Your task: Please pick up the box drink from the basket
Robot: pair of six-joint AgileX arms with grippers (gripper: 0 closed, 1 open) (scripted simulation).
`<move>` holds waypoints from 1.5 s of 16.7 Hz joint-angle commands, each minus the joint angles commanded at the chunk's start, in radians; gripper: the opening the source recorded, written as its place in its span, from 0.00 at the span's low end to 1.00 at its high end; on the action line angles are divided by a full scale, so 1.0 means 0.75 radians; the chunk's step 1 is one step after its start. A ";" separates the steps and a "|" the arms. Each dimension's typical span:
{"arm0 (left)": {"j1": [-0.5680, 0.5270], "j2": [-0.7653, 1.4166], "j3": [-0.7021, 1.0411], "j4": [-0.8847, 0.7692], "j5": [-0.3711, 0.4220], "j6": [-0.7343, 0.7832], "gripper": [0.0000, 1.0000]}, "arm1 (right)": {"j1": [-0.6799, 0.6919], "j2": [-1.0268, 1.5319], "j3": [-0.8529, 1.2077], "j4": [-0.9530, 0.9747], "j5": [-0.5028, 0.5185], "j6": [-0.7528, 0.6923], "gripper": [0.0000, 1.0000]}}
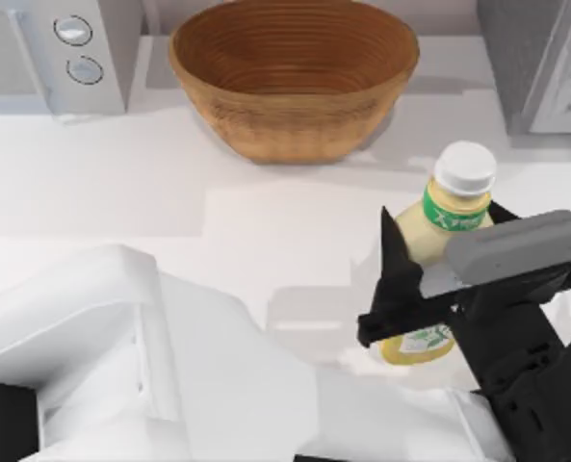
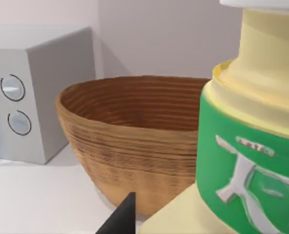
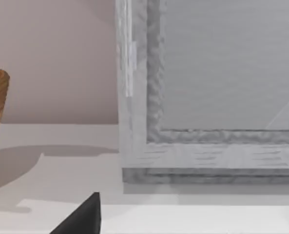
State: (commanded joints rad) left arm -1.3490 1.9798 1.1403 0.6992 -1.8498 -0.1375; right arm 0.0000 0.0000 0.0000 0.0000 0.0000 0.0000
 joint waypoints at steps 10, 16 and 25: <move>0.067 0.144 0.060 0.024 0.252 -0.030 0.00 | 0.000 0.000 0.000 0.000 0.000 0.000 1.00; 0.138 0.105 -0.128 0.134 0.142 -0.100 0.00 | 0.000 0.000 0.000 0.000 0.000 0.000 1.00; 0.140 0.104 -0.132 0.136 0.139 -0.101 0.38 | 0.000 0.000 0.000 0.000 0.000 0.000 1.00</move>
State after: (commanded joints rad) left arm -1.2440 2.0581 1.0411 0.8015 -1.7452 -0.2134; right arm 0.0000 0.0000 0.0000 0.0000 0.0000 0.0000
